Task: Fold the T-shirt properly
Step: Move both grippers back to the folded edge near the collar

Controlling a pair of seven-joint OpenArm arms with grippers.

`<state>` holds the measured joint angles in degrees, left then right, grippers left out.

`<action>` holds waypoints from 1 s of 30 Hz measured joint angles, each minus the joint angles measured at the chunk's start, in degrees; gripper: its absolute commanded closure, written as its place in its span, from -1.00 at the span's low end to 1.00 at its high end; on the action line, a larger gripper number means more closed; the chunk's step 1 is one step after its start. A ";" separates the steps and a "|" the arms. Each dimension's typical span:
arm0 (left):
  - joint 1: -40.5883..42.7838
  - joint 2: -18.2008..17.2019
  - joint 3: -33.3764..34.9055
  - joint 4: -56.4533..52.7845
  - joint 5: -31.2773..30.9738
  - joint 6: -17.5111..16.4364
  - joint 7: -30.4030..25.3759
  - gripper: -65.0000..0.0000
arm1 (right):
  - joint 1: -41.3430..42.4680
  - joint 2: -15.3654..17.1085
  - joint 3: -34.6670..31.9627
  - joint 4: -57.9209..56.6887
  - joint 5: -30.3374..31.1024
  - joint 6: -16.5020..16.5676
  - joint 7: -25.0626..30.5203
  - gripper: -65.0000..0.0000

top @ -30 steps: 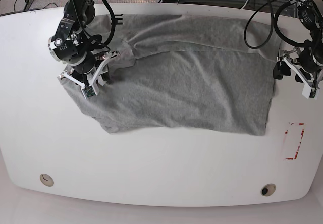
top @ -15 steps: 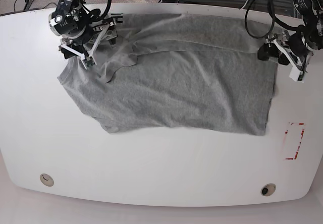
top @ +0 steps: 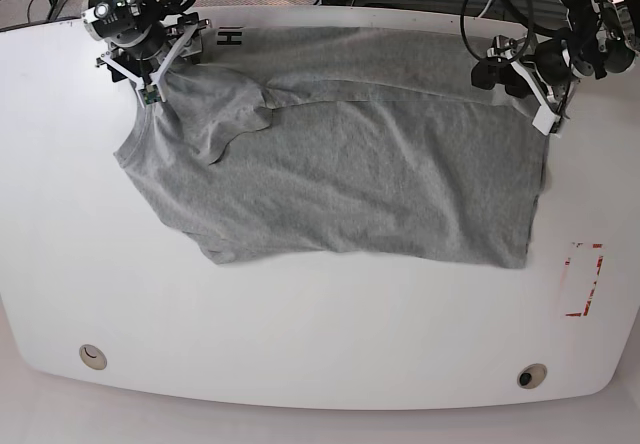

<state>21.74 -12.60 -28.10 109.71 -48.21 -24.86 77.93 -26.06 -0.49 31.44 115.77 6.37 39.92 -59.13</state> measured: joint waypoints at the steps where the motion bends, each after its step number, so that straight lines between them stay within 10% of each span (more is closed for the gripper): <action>1: 0.02 0.02 0.26 0.00 1.60 0.00 0.09 -0.19 | 0.00 0.09 0.72 0.00 -0.20 0.02 0.15 -0.35; 7: 0.31 -0.11 3.52 -0.37 12.57 -0.02 -4.55 -0.19 | -0.28 3.89 1.88 -0.37 -0.17 0.04 0.02 -0.35; 30: 1.79 -0.83 5.27 -3.54 15.23 -6.03 -6.75 -0.19 | -2.43 11.10 2.43 -1.53 0.02 0.04 0.00 -0.34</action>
<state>23.53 -13.43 -22.83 106.17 -32.97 -30.89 71.18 -28.49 10.61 33.87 114.24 6.39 39.97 -59.13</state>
